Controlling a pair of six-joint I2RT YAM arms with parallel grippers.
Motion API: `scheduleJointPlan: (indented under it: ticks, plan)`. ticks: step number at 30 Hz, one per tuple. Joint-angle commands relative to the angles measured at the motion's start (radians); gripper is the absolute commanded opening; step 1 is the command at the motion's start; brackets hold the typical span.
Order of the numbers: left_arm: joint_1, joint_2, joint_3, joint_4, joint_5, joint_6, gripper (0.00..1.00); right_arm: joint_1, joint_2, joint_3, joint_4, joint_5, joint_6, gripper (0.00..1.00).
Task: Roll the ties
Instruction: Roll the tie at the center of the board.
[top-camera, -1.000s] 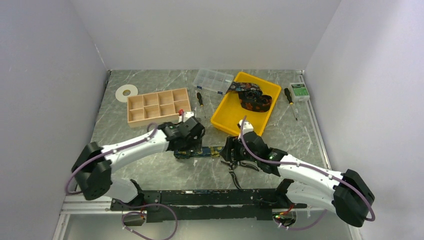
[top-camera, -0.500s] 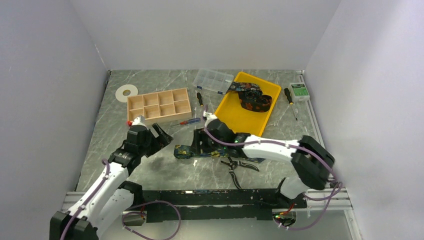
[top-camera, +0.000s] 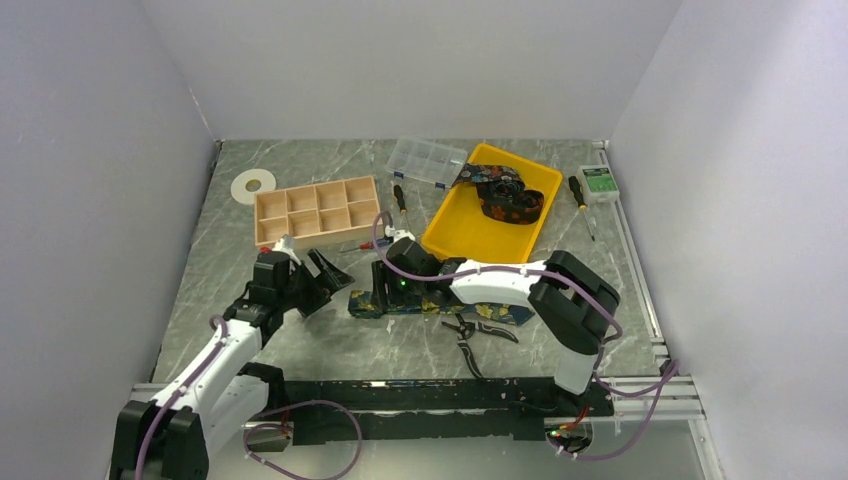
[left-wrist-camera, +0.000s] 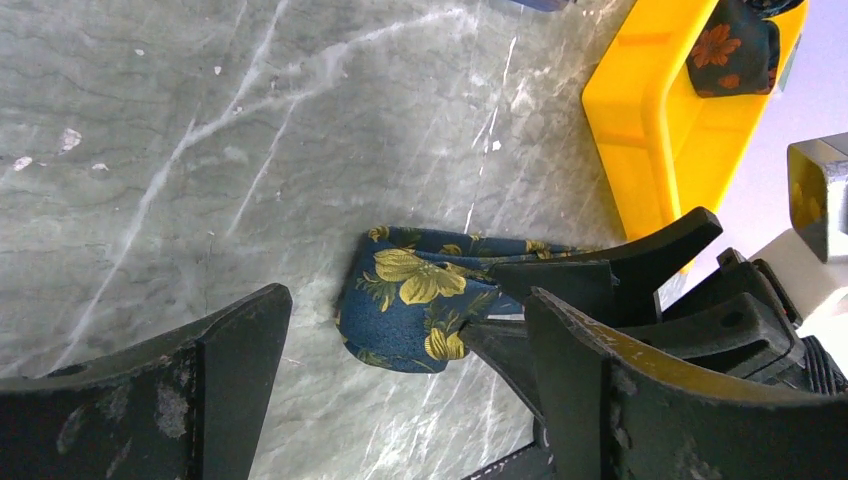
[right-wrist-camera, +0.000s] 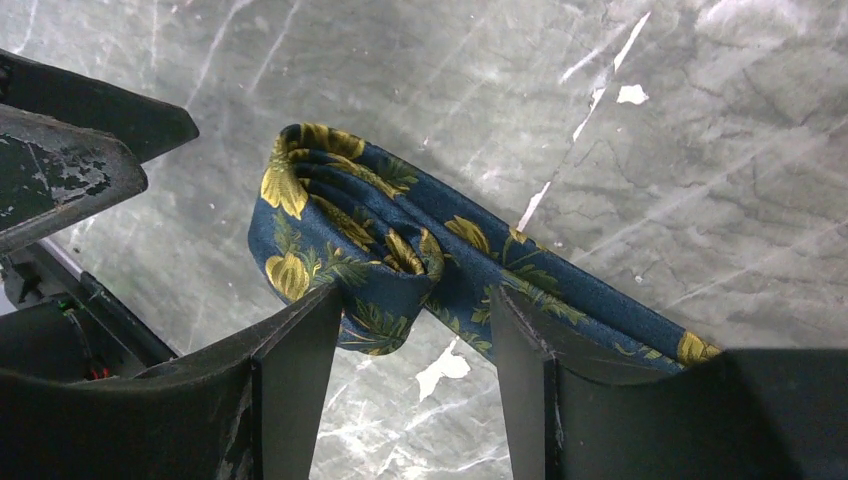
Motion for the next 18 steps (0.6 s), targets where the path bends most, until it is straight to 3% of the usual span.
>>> scheduleJointPlan:
  ticks: [1,12,18]
  plan:
    - [0.005,0.03,0.011,0.053,0.061,0.024,0.91,-0.008,-0.006,0.004,-0.006,0.024,0.012,0.6]
    - [0.002,0.13,-0.014,0.197,0.176,0.047,0.85,-0.05,-0.043,-0.136,0.053,0.031,0.032,0.58]
    - [-0.077,0.212,0.021,0.203,0.184,0.09,0.84,-0.057,-0.06,-0.173,0.086,0.03,0.031,0.57]
